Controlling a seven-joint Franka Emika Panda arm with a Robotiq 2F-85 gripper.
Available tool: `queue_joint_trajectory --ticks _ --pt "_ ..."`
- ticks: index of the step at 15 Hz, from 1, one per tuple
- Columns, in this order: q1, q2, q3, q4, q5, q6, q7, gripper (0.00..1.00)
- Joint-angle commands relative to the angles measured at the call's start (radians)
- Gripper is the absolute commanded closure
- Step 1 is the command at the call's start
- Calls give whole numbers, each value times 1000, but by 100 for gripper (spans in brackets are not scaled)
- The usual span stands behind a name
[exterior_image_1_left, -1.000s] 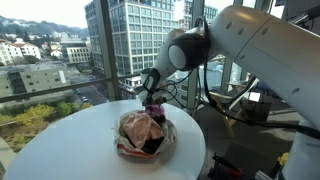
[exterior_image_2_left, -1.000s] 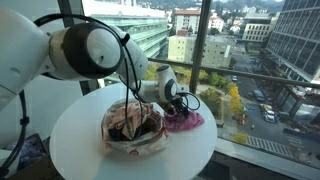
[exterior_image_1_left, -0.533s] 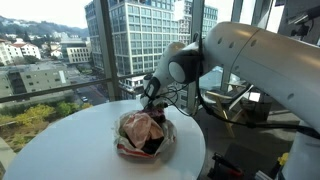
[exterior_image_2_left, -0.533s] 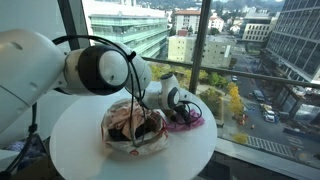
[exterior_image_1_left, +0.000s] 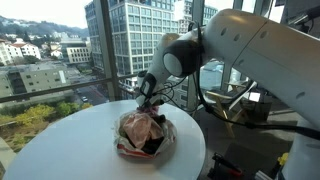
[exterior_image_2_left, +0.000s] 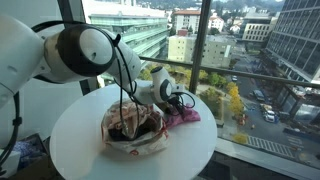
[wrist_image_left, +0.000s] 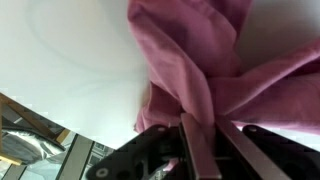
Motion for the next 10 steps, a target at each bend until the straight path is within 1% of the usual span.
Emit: queue_joint_trajectory --ticks 1,2,3,5,8,10 --pt "220 -154 -203 -228 -76 58 66 97" --pt "284 -178 -263 -268 -105 70 85 97" --pt "338 -207 -304 -309 -129 79 91 97" --pt "429 -283 -357 -395 -167 99 66 97" --pt "571 -393 -443 -520 -225 165 44 97" --pt "682 -458 -522 -597 -255 196 36 97"
